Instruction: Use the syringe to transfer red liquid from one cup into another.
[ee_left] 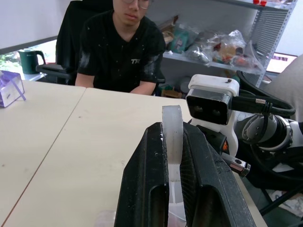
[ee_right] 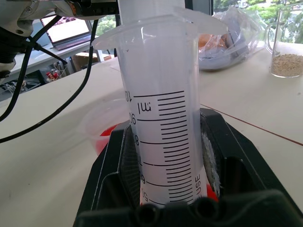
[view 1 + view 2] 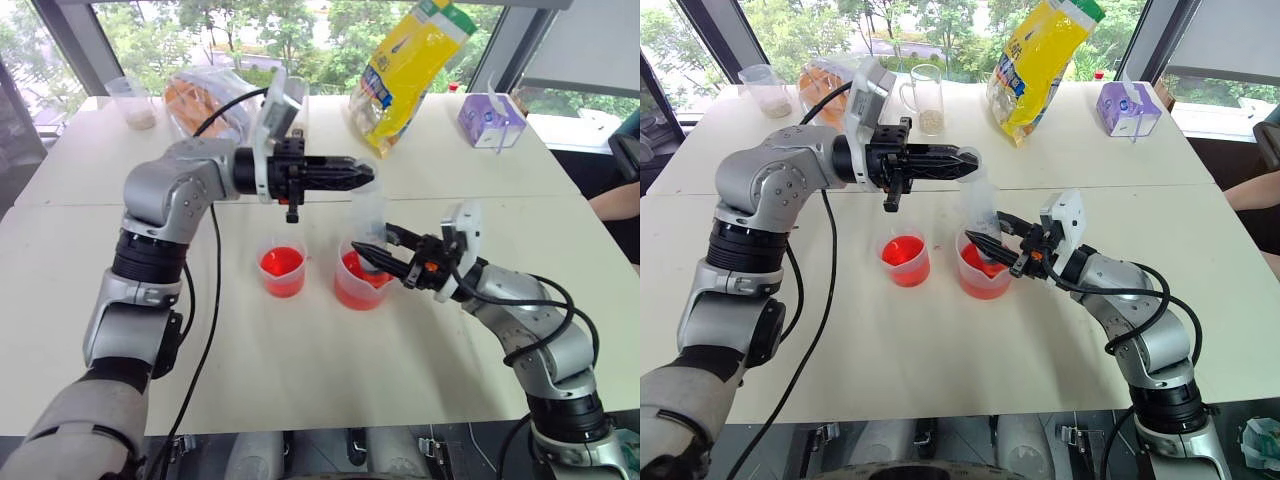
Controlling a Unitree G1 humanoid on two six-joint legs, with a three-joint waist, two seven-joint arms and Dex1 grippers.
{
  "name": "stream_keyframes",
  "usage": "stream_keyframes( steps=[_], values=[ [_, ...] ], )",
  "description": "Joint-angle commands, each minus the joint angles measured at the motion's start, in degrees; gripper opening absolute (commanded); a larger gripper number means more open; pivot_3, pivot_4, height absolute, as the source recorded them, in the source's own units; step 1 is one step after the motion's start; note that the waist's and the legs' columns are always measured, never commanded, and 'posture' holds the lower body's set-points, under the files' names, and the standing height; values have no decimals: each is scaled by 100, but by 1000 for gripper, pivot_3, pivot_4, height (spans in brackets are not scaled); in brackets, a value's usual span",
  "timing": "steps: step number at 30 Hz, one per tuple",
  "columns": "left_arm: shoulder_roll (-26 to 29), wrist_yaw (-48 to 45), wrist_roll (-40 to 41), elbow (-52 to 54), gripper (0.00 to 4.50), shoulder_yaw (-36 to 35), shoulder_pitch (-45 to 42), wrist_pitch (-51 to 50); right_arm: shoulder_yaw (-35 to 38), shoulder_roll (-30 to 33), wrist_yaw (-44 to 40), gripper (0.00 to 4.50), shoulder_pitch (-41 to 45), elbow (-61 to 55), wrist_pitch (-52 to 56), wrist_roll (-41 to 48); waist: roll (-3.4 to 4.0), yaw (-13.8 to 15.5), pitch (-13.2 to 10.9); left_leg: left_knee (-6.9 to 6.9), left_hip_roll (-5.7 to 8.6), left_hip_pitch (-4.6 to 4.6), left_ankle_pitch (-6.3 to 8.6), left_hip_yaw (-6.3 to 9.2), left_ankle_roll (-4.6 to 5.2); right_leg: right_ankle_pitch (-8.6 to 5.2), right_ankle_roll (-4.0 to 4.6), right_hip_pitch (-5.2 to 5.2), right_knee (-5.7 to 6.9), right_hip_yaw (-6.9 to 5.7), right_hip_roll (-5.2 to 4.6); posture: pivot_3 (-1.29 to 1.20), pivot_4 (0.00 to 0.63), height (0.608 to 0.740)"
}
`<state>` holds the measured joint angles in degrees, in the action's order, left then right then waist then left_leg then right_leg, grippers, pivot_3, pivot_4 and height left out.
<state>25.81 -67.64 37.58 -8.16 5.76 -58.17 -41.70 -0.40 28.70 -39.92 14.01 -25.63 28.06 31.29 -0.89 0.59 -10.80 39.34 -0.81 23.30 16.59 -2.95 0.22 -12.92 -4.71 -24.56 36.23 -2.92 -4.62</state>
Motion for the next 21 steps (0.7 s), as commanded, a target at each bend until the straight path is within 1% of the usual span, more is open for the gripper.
stream_keyframes(
  steps=[1, 6, 10, 11, 13, 15, 16, 18, 19, 21],
  values=[
    [127, 152, 39, 17, 101, -597, -384, 343, -200, 61, -178, 1389, -45, -144, 118, 66, 0, 1, 0, 0, 0, 0, 0, 0, 0, 0, 0, 0, 0, 0, 0, 0, 150, 740],
    [144, 125, 97, 86, 101, -578, -351, 237, -116, 46, -144, 1389, 90, -167, 154, 123, 0, 0, 0, 0, 0, 0, 0, 0, 0, 0, 0, 0, 0, 0, 0, 0, 150, 740],
    [259, 18, 178, 271, 101, -485, -208, 43, 27, 58, -94, 1389, 337, -185, 223, 218, 0, -7, 0, 0, -1, 0, 0, 0, 0, 0, 0, 0, 0, 0, 0, 0, 150, 740],
    [296, 11, 169, 313, 876, -461, -168, 20, 72, 62, -81, 1389, 413, -198, 248, 256, 0, -10, 0, 0, -1, 0, 0, 1, 0, 0, 0, -1, 0, 0, 1, 0, 150, 740],
    [363, 4, 142, 378, 1511, -447, -97, -12, 146, 57, -46, 1389, 555, -226, 305, 331, 0, -15, 0, 0, -2, 0, 0, 1, 0, 0, 0, -1, 0, 0, 1, 0, 150, 740],
    [426, 7, 121, 418, 2555, -473, -45, -14, 194, 37, -17, 1389, 662, -246, 359, 382, 0, -9, 0, 0, -2, -1, 0, 0, 0, 0, 0, -1, 0, 0, 0, 0, 150, 740],
    [469, 19, 109, 419, 2937, -510, -35, -4, 214, 30, -9, 1389, 704, -254, 384, 408, 0, -5, 0, 0, -2, 0, 0, 1, 0, 0, 0, -1, 0, 0, 0, 0, 150, 740],
    [624, 67, 165, 331, 4000, -742, -102, -22, 238, 7, 23, 1389, 799, -261, 413, 456, 0, 2, 0, 0, -2, 0, 0, 0, 0, 0, 0, 0, 0, 0, -1, 0, 150, 740],
    [714, 51, 213, 297, 4428, -852, -133, -33, 247, -3, 39, 1389, 841, -260, 424, 482, 0, 1, 0, 0, -2, 1, 0, 1, 0, 0, 0, 0, 0, -1, -1, 0, 150, 740],
    [860, 13, 275, 254, 4428, -1020, -172, -48, 267, -20, 69, 1389, 922, -247, 442, 539, 0, -3, 0, 0, -2, 1, 0, 1, 0, 0, 0, -1, -1, -1, -1, 0, 150, 740]
  ],
)
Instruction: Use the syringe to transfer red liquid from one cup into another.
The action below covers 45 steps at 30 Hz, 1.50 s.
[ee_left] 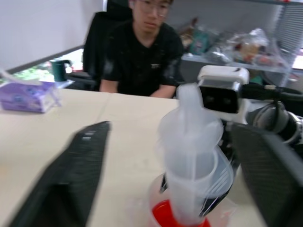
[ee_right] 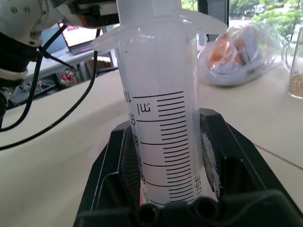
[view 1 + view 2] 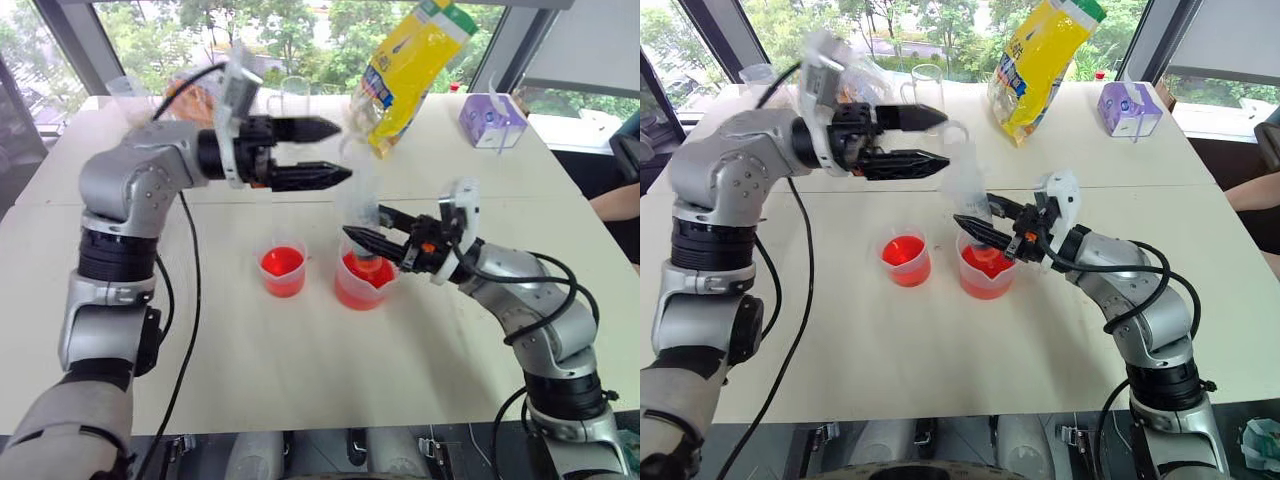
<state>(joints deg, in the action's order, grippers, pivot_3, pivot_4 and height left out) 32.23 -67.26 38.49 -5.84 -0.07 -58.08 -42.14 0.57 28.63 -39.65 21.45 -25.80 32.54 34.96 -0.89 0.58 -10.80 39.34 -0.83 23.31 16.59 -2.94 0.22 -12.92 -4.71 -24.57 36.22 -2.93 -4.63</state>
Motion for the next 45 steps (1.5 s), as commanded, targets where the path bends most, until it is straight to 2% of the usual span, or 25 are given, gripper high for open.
stream_keyframes(
  steps=[1, 4, 10, 14, 18, 23, 32, 42, 45],
  values=[
    [349, -46, 217, -47, 4428, -566, -233, -26, 192, -36, 58, 1389, 297, -199, 4, 219, 0, -2, 0, 0, 0, 0, 0, 0, 0, 0, 0, 0, 0, 0, 0, 0, 150, 740],
    [693, -61, 283, -345, 4428, -920, -448, -14, 231, -180, 89, 1389, 812, -38, 65, 394, 1, -48, -1, 0, 0, 2, 0, -2, 0, 0, 0, -4, 1, 0, 0, 0, 150, 740],
    [948, 134, 634, -736, 4428, -1550, -922, -201, 121, -681, 58, 1389, 1800, 520, 86, 692, 1, -94, -1, 0, -5, 1, -2, 5, -3, 0, 0, -2, 4, -5, 0, 0, 150, 740],
    [1165, 333, 870, -708, 4428, -1908, -1068, -341, -291, -1262, -184, 1389, 2299, 1269, -283, 413, 1, -151, -1, 0, -5, 2, -2, 2, -3, 1, 0, -3, 4, -4, -4, 0, 150, 740],
    [1406, 513, 1111, -488, 4428, -2144, -1021, -558, -664, -1806, -453, 1389, 2291, 2047, -811, 31, 1, -158, -1, -2, -8, 1, -2, 4, -3, 0, 0, -5, 8, -5, 0, 0, 150, 740],
    [1555, 624, 1363, 15, 4428, -2179, -674, -854, -974, -2127, -764, 1389, 2132, 2547, -1189, -313, 1, -134, -1, -2, -9, 4, -2, 2, -4, 1, 0, -6, 9, -4, -8, 0, 150, 740],
    [1894, 380, 1406, 980, 4428, -1723, 325, -1208, -1140, -2175, -1012, 1389, 1937, 2508, -1241, -497, 1, -155, -1, -2, -10, 0, -7, 3, -12, 0, 0, -7, 17, -3, -7, 0, 150, 740],
    [1845, 360, 1425, 1041, 4428, -1408, 396, -1188, -1249, -2164, -1102, 1389, 1768, 2411, -1306, -670, 1, -149, -1, -2, -10, -1, -9, 4, -17, 1, 1, -8, 21, -4, -4, 0, 150, 740],
    [1841, 334, 1390, 1098, 3587, -1334, 489, -1162, -1253, -2189, -1107, 1389, 1774, 2414, -1312, -698, 1, -149, -1, -2, -10, 0, -9, 3, -17, 1, 1, -9, 20, -4, -4, 0, 150, 740]
  ],
)
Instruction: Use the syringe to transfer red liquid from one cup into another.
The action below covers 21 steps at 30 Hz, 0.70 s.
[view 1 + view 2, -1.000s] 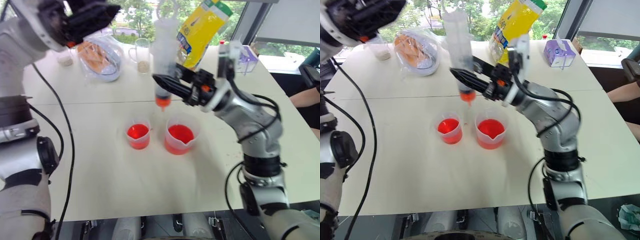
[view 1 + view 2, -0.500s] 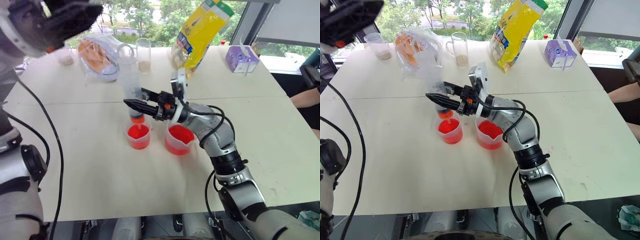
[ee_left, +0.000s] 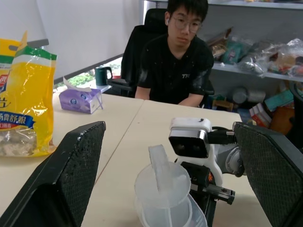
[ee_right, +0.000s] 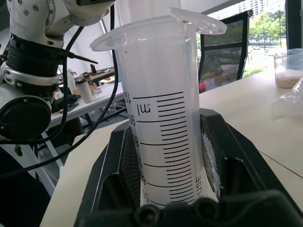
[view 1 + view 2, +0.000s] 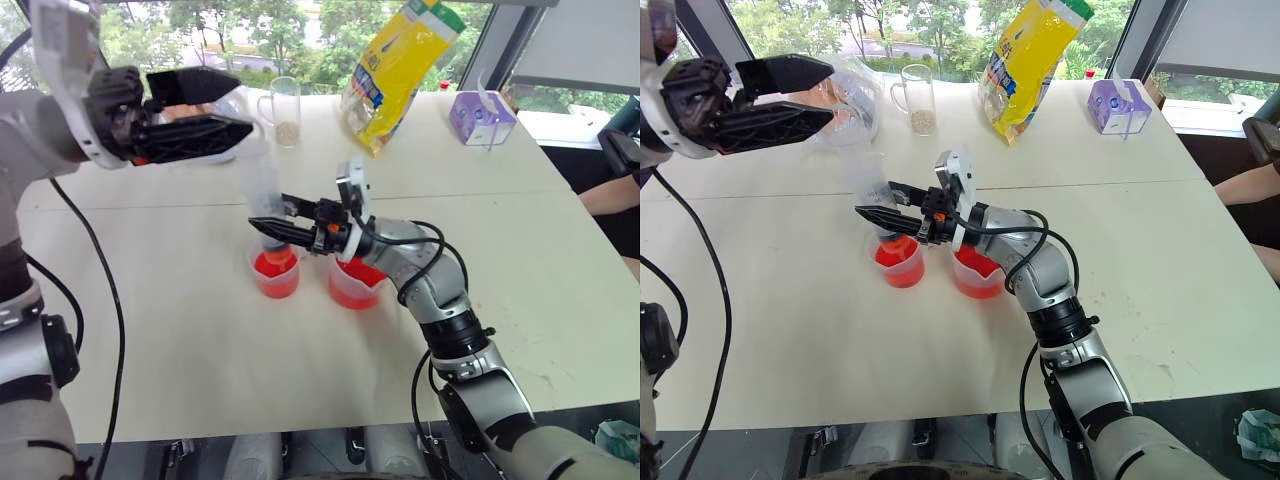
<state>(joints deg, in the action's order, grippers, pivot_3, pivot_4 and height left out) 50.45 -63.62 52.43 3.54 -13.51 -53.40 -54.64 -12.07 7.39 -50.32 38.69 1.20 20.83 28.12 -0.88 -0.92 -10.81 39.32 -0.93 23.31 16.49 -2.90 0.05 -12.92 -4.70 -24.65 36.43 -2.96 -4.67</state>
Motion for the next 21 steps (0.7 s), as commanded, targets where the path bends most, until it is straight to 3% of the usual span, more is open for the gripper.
stream_keyframes(
  steps=[1, 7, 21],
  values=[
    [18, -30, -11, 167, 3132, 30, 36, 100, 13, -68, -44, 1389, 57, -280, -148, -23, 0, 0, 0, 0, 0, 0, 0, 0, 0, 0, 0, 0, 0, 0, 0, 0, 150, 740],
    [-9, -38, -59, 262, 64, 153, 169, 163, 47, -74, -51, 1389, 119, -301, -153, -40, 0, 1, 0, 0, 0, 0, 0, 0, 0, 0, 0, 0, 0, 0, 0, 0, 150, 740],
    [53, -263, -425, 680, 64, 566, 735, 503, 419, -38, 173, 1389, 700, -620, 86, 174, 0, 0, 0, 0, 0, 0, 0, 1, 0, 0, 0, 0, 0, 0, 0, 0, 150, 740]
  ],
)
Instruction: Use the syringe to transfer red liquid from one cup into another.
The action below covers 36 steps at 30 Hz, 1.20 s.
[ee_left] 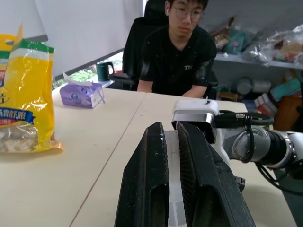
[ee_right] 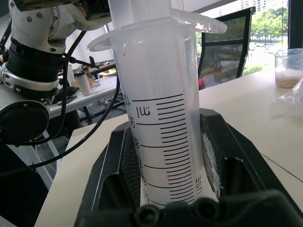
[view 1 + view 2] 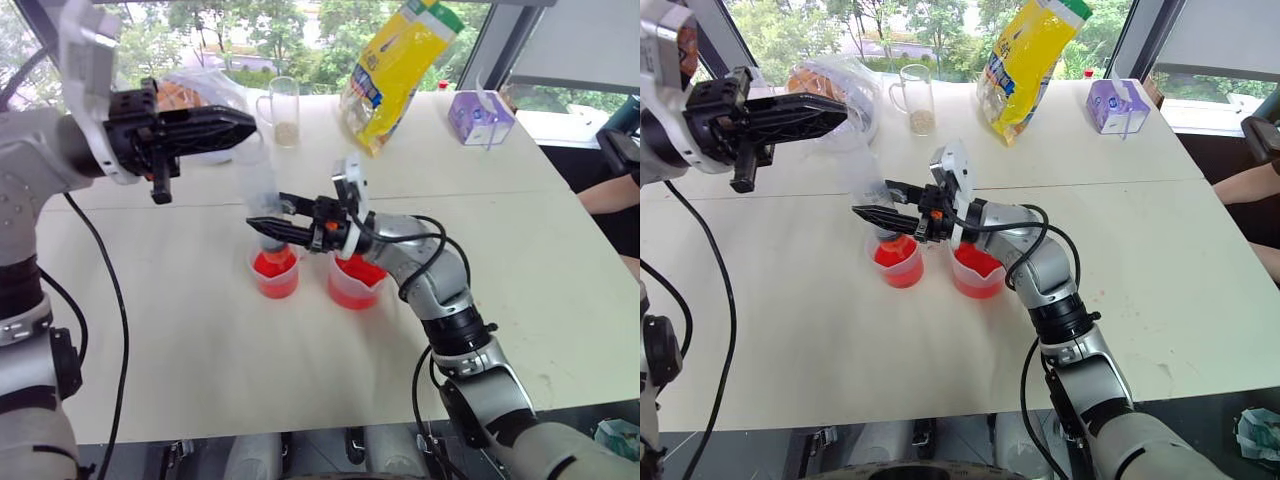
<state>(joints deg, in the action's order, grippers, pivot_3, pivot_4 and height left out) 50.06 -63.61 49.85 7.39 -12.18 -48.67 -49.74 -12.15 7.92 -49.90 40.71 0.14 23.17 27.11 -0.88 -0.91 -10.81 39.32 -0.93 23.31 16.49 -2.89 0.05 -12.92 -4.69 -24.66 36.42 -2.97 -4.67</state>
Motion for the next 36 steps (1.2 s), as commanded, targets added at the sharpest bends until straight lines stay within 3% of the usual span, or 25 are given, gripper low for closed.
stream_keyframes(
  steps=[1, 15, 23, 26, 32, 33, 36],
  values=[
    [86, -270, -198, 300, 64, 459, 310, 52, 450, -86, 138, 1389, 533, -511, -143, 275, 0, -2, 0, 0, 0, 0, 0, -1, 0, 0, 0, 0, 0, 0, 0, 0, 150, 740],
    [5, -190, -356, 521, 64, 714, 747, 225, 720, 7, 283, 1389, 750, -670, 48, 393, 0, 8, 0, 0, 0, 1, 0, -1, 1, 0, 0, 0, -1, 0, -1, 0, 150, 740],
    [-89, -36, -261, 169, 64, 544, 335, 51, 693, -36, 333, 1389, 685, -699, 160, 464, 0, 9, 0, 0, 0, 1, 0, 0, 1, 0, 0, 0, -1, 0, 0, 0, 150, 740],
    [-97, 20, -238, -44, 1162, 475, 132, -79, 641, -82, 372, 1389, 609, -714, 226, 513, 2, 19, 0, 0, 1, 1, 0, -1, 1, 0, 0, 0, -1, 0, -1, 0, 150, 740],
    [-30, 27, -239, -358, 4211, 279, -125, -111, 559, -150, 391, 1389, 440, -721, 342, 541, -3, -8, 0, -4, 0, 1, 0, 0, 0, 0, 0, -2, -1, 0, 2, 0, 150, 740],
    [-3, 24, -238, -384, 4446, 236, -143, -91, 555, -160, 408, 1389, 413, -745, 375, 558, -3, -13, 0, -4, 0, 2, 0, 0, 0, 0, 0, -3, -2, 0, 3, 0, 150, 740],
    [89, -13, -224, -417, 4446, 169, -136, -78, 575, -176, 460, 1389, 387, -791, 457, 619, -2, -5, -1, -4, -1, 1, 0, 0, 0, 0, 0, -3, -2, 0, 2, 0, 150, 740]
  ],
)
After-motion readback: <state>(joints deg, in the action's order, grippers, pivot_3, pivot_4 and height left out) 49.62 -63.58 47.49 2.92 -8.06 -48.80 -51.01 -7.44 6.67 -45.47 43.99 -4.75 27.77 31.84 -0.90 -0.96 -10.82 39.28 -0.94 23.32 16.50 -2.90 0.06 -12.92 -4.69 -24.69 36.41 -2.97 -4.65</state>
